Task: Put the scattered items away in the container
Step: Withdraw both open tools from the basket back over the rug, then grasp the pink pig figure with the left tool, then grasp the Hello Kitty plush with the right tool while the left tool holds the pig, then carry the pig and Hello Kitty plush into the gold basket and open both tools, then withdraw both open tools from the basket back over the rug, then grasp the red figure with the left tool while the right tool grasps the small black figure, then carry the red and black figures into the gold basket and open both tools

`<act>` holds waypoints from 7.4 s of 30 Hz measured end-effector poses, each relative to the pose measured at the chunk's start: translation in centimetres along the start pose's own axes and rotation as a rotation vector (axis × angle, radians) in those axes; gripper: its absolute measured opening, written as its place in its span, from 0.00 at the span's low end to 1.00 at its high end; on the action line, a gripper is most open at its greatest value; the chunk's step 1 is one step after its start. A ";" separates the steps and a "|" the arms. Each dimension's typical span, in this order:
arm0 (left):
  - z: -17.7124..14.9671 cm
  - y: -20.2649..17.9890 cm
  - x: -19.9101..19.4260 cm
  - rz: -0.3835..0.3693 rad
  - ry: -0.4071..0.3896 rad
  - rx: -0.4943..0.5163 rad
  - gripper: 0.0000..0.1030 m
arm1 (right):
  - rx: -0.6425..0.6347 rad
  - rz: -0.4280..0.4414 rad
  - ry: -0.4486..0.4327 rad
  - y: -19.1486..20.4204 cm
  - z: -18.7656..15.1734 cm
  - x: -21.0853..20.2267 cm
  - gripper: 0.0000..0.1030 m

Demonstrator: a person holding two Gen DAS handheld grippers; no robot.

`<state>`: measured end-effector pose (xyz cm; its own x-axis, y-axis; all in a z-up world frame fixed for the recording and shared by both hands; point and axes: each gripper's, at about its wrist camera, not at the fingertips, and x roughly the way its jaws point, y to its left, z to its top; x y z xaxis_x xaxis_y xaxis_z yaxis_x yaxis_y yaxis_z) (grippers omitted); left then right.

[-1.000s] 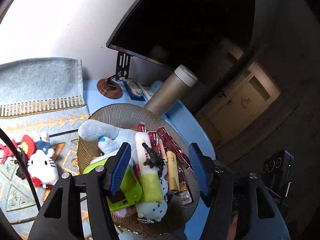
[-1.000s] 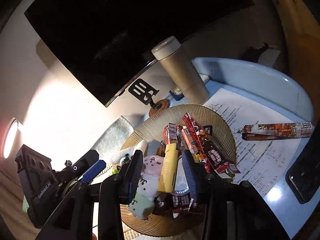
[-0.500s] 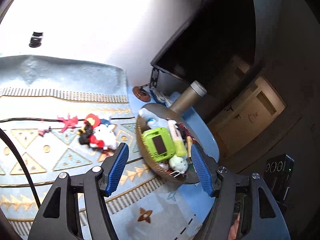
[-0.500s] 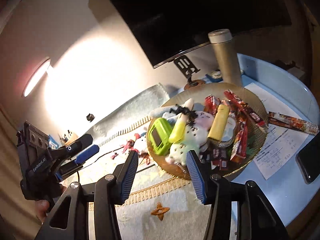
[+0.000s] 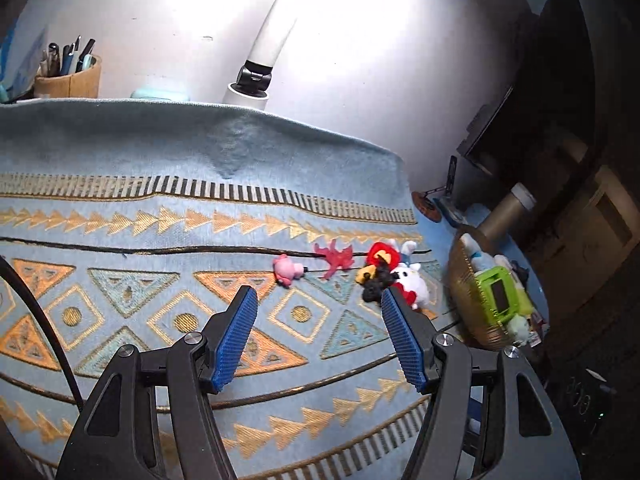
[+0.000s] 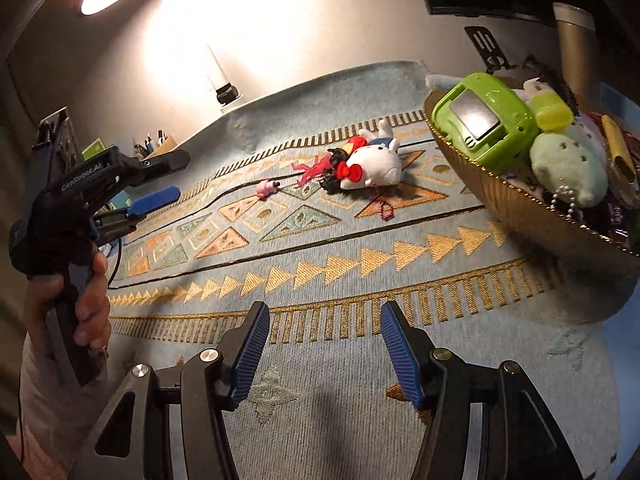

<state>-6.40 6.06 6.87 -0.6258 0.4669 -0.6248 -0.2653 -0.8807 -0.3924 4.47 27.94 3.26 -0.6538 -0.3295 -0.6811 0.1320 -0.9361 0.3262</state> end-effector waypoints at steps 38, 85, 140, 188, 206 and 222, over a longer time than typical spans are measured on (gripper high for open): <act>1.7 1.8 8.5 0.083 0.064 0.064 0.29 | 0.014 -0.239 -0.005 1.4 8.0 4.6 0.57; 1.7 2.6 8.6 0.000 0.084 0.010 0.29 | -0.048 -0.342 0.021 2.0 3.0 -0.7 0.64; 2.8 -17.8 5.5 -0.380 0.045 0.061 0.56 | 0.349 -0.314 -0.331 -16.2 8.2 -16.9 0.71; 2.4 -3.8 11.2 -0.031 0.121 0.452 0.61 | -0.263 -0.020 0.089 5.8 4.6 7.7 0.46; 1.5 -6.7 14.6 0.031 0.211 0.583 0.40 | -0.153 0.090 0.088 4.6 5.2 7.4 0.46; -1.5 -6.7 6.7 0.019 0.119 0.432 0.40 | -0.115 0.096 0.058 4.2 2.5 2.5 0.46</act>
<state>-7.74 15.21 4.32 -0.5515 0.4338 -0.7125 -0.5526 -0.8298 -0.0776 1.50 23.48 4.54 -0.5908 -0.4214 -0.6880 0.2785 -0.9069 0.3163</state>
